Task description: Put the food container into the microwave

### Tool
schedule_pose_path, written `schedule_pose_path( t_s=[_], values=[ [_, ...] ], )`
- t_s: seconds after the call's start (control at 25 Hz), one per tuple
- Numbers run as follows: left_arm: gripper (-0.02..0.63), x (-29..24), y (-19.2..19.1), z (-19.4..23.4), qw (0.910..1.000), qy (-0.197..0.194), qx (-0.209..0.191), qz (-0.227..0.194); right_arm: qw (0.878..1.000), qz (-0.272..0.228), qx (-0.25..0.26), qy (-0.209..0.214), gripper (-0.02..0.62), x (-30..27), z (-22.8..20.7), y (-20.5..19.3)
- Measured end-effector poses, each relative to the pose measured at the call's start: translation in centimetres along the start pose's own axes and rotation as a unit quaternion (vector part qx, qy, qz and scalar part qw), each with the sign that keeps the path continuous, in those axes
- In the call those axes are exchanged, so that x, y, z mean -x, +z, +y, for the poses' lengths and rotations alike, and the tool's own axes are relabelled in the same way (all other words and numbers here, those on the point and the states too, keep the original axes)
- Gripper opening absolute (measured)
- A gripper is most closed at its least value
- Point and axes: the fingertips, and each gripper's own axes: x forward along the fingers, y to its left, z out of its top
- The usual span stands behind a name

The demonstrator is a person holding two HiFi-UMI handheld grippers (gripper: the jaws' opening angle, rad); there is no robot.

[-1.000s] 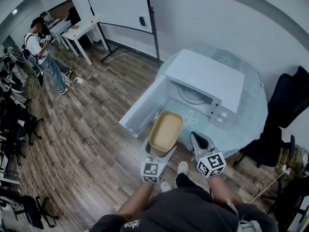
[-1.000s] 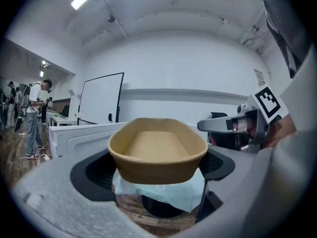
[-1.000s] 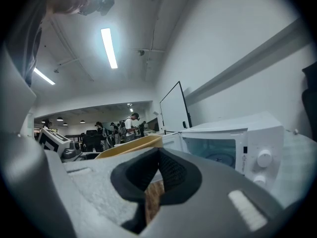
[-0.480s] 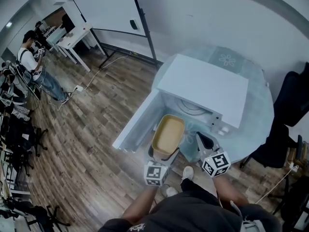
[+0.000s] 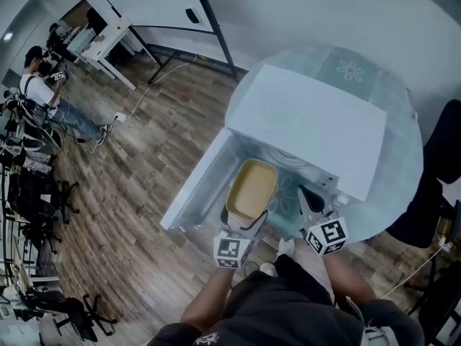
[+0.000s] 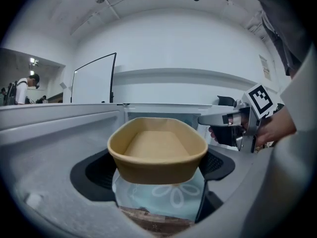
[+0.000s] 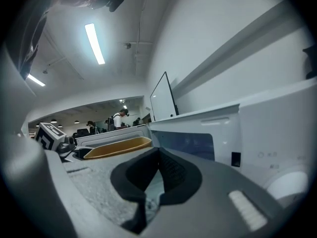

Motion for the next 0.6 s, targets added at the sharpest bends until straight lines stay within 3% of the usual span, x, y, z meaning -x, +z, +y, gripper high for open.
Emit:
schedule_pose_path(
  t_s=[0.28,0.6],
  values=[
    [0.512,-2.6,-1.2,-0.4,0.9995,-0.02,-0.006,0.022,1.0,0.014,0.009,0.01,0.002,-1.4,-0.5,-0.7],
    [0.512,-6.6,-2.7,-0.4,0.9982,-0.054,-0.009,0.025,0.999,0.032,0.005,-0.021,0.002,-3.4,-1.7,-2.0]
  ],
)
